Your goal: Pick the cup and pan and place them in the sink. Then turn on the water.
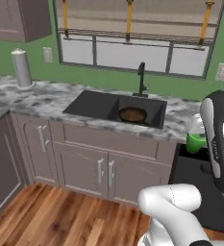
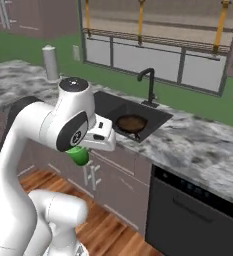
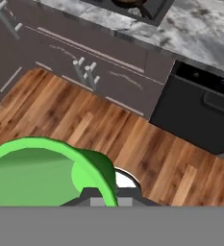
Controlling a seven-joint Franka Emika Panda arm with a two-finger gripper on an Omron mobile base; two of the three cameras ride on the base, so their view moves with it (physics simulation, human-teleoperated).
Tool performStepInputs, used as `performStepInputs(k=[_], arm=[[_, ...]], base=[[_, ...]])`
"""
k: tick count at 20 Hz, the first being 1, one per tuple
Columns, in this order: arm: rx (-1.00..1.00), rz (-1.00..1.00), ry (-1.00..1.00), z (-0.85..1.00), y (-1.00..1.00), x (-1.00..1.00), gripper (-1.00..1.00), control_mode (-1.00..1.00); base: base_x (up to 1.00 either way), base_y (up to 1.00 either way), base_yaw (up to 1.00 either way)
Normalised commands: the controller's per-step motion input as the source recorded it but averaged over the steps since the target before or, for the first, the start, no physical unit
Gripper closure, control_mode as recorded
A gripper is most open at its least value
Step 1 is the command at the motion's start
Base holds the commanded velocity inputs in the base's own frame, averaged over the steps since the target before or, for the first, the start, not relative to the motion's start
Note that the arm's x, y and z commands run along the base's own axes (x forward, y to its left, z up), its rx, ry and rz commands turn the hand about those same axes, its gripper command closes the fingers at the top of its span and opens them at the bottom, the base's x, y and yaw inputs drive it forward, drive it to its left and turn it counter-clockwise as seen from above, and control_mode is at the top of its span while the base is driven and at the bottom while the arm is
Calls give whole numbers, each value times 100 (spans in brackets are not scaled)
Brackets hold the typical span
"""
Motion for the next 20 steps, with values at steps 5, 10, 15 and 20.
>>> performStepInputs(k=[5, 10, 15, 20], arm=[[0, 0, 0, 0, 0, 0, 100, 100], [0, 0, 0, 0, 0, 0, 100, 100], [0, 0, 0, 0, 0, 0, 100, 100], [0, 0, 0, 0, 0, 0, 100, 100]], base=[[0, 51, -52], [3, 83, -45], [28, 82, -31], [81, 24, -9]])
